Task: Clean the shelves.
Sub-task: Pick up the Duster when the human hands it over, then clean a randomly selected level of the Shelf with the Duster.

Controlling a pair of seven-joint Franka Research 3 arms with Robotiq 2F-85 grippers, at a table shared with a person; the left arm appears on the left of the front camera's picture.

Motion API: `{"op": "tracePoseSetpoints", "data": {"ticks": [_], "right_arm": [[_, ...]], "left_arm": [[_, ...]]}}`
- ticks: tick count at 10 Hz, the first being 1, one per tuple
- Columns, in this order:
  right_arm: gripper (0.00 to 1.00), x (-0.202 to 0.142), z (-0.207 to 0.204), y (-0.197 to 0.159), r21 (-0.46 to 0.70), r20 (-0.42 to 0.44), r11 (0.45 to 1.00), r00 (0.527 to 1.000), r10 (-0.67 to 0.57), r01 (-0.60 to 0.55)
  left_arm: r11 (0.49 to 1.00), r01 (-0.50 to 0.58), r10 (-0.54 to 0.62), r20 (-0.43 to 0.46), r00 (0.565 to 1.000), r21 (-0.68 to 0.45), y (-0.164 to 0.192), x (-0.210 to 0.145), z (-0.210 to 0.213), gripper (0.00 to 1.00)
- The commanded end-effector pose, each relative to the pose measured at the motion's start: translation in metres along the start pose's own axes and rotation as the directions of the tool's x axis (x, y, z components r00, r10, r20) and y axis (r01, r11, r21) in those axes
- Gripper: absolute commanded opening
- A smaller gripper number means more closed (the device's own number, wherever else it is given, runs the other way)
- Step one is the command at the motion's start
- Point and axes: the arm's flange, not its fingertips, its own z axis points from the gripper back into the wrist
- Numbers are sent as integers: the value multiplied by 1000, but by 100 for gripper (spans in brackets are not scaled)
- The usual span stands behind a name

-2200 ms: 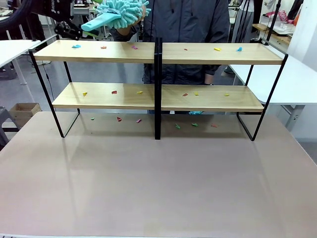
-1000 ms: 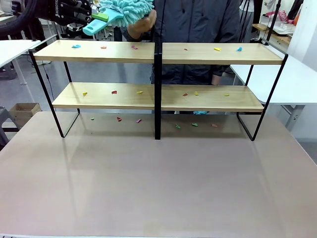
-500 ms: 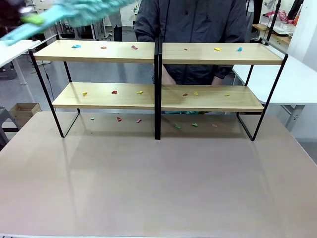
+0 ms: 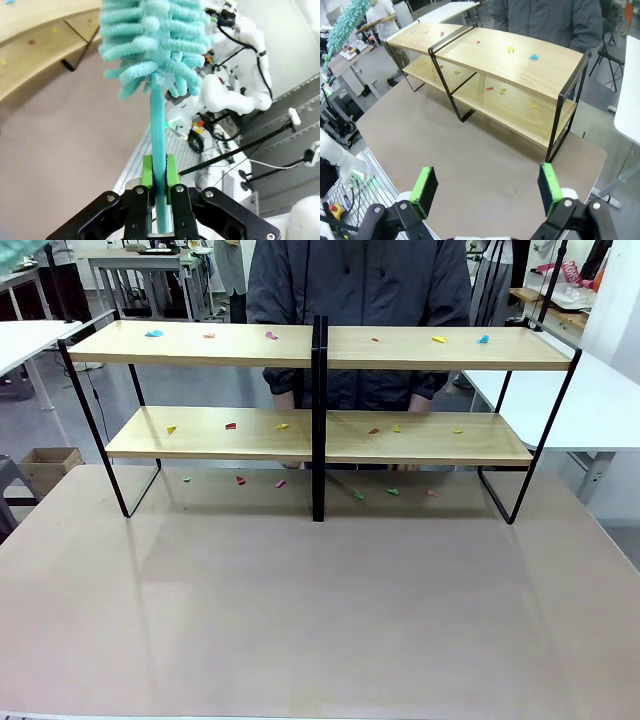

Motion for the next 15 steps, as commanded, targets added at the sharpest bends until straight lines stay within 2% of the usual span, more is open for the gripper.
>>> {"op": "tracePoseSetpoints", "data": {"ticks": [1, 3, 4, 5, 15], "right_arm": [[100, 1, 0, 0, 7, 4, 1000, 1000, 2, -2], [100, 1, 0, 0, 7, 4, 1000, 1000, 2, -2], [100, 1, 0, 0, 7, 4, 1000, 1000, 2, -2], [100, 1, 0, 0, 7, 4, 1000, 1000, 2, -2], [100, 1, 0, 0, 7, 4, 1000, 1000, 2, -2]], "left_arm": [[998, 23, -21, -43, 999, 56, 3, -27, 18, 0], [984, -55, 48, 48, 998, 171, -1, -50, 38, 0], [964, -142, 111, 146, 983, 225, 3, -51, 37, 2], [993, -33, 31, 15, 999, 116, 2, -47, 41, 2], [993, -33, 31, 15, 999, 116, 2, -47, 41, 2]]}}
